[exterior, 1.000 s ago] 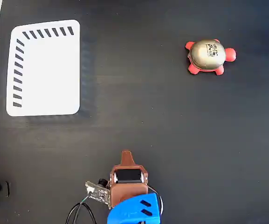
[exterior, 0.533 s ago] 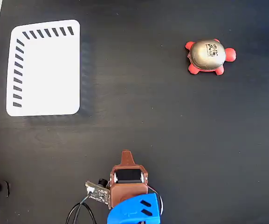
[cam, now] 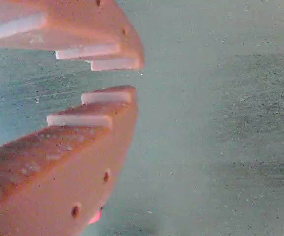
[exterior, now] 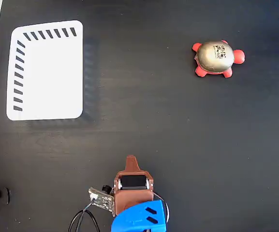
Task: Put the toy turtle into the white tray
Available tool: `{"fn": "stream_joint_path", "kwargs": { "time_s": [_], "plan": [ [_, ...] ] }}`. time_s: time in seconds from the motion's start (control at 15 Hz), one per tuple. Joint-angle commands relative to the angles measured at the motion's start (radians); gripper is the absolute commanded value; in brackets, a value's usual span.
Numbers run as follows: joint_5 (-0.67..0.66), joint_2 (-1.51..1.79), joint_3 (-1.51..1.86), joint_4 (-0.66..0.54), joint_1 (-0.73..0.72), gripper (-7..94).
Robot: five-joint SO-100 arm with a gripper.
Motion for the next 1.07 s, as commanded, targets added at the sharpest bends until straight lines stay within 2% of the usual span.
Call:
{"fn": "stream_joint_path", "kwargs": {
  "time_s": [0.0,0.6,0.67,1.0],
  "plan": [
    [0.009,0.011,-0.011,0.017,-0.012,0],
    [-0.025,-0.018,-0.011,0.002,-0.051,2],
    [-0.002,-0.052,-0.014,-0.014,-0.055,0],
    [-0.037,-0.522,-0.347,-0.101,0.044,0]
  ]
}}
